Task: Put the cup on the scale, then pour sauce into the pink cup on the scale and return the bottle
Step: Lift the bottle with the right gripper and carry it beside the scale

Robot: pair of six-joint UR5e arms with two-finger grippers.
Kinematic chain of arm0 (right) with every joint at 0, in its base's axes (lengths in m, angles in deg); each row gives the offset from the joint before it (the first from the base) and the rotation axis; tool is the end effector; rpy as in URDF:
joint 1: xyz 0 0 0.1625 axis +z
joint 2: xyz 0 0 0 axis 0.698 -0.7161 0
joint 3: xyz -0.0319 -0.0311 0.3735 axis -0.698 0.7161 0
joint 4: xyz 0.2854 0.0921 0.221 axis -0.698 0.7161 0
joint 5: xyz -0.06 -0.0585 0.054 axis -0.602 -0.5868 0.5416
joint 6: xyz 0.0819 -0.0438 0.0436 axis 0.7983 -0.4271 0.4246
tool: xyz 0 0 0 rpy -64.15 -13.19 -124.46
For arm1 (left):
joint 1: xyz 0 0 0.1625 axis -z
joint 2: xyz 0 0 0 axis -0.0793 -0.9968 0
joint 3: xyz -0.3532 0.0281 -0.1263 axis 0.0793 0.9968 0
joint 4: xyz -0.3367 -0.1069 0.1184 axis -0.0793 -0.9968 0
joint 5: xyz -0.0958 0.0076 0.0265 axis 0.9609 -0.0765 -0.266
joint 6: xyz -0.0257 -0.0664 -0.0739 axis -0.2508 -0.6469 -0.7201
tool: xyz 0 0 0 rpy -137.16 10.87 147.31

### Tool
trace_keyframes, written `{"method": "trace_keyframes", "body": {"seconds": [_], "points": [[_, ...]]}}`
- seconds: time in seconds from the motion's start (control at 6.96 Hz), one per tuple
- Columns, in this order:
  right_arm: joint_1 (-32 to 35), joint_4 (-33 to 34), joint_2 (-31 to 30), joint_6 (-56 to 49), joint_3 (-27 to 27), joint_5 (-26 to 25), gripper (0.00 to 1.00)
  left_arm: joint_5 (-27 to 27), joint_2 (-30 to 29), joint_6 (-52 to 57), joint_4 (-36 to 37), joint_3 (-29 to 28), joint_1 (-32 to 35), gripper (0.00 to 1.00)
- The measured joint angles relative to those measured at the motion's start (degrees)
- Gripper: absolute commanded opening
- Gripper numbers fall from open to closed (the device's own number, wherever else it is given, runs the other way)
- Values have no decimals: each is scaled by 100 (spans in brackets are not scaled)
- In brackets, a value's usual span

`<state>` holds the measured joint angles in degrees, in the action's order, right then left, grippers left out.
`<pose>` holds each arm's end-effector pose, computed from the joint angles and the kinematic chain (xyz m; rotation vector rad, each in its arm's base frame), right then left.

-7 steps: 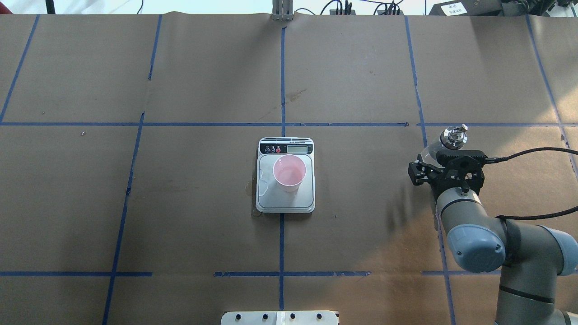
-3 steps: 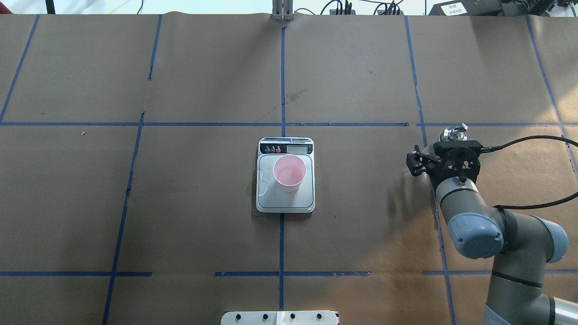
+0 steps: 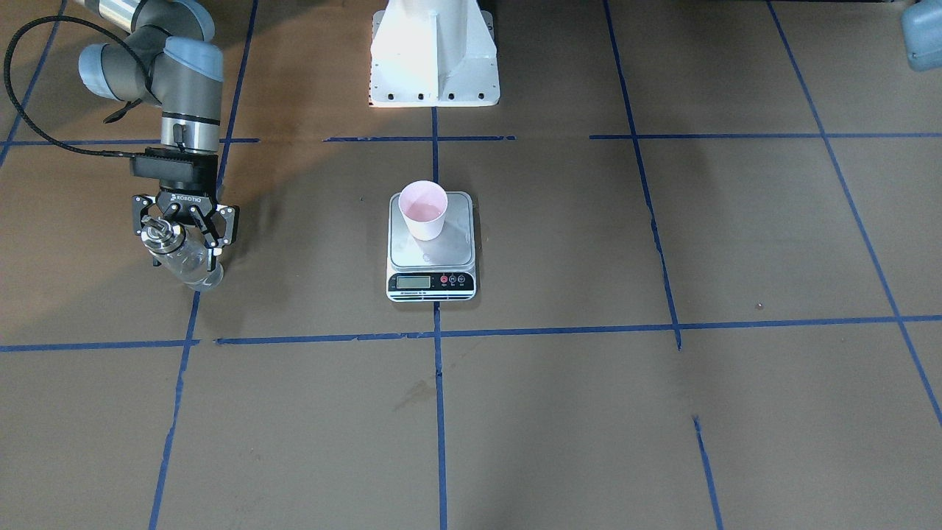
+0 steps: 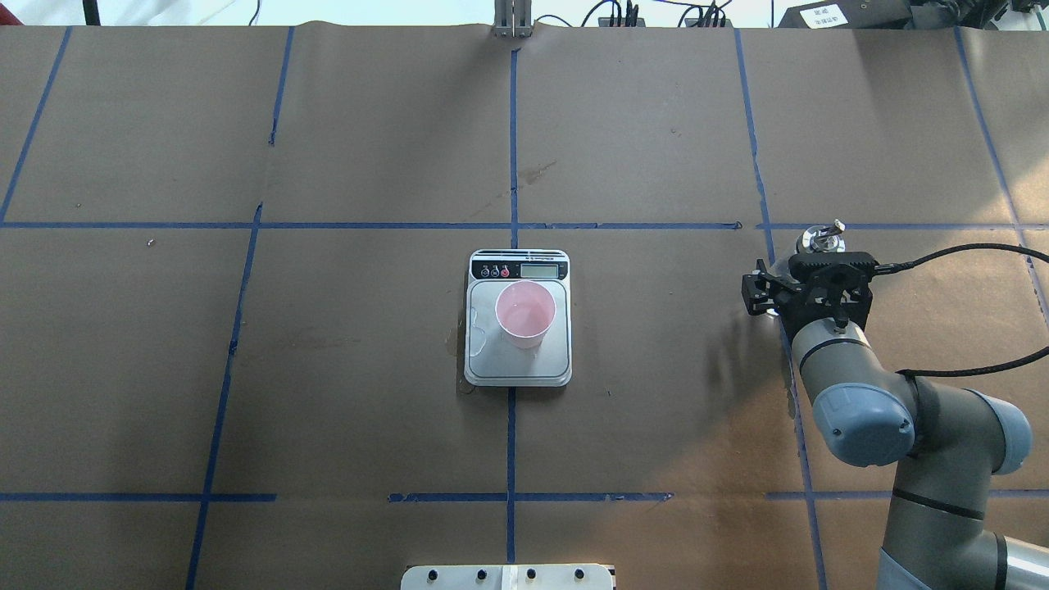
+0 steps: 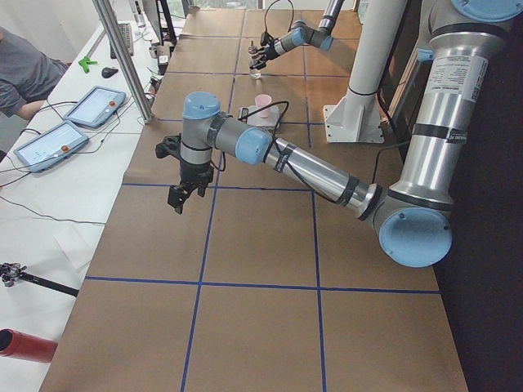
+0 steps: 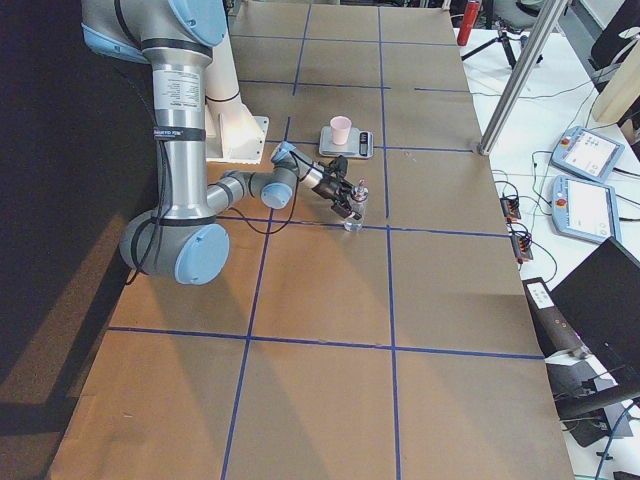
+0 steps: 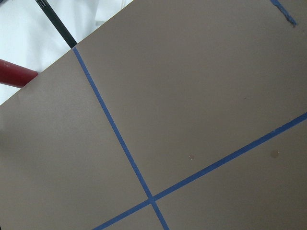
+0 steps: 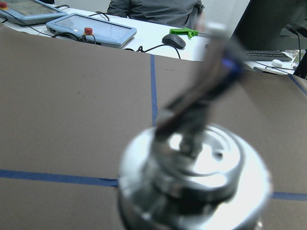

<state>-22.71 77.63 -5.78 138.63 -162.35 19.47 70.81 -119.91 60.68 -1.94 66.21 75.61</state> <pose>-0.3608 -0.3570 0.4251 0.8906 -0.4927 0.3193 0.0046 -0.5138 0.4225 0.4002 0.5081 0.4216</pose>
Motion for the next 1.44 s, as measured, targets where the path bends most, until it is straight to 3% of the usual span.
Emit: {"method": "trace_keyframes", "body": {"seconds": [0.43,0.86,1.44], "points": [[239,-11,53,-1170,-434,327,0,21,16,36,-3,-6,34,100],[274,1000,706,-2537,-1006,355,0,25,33,88,-14,-37,70,100],[-286,1663,1213,-4789,-993,-1059,0,54,376,781,-278,-407,445,100]]}}
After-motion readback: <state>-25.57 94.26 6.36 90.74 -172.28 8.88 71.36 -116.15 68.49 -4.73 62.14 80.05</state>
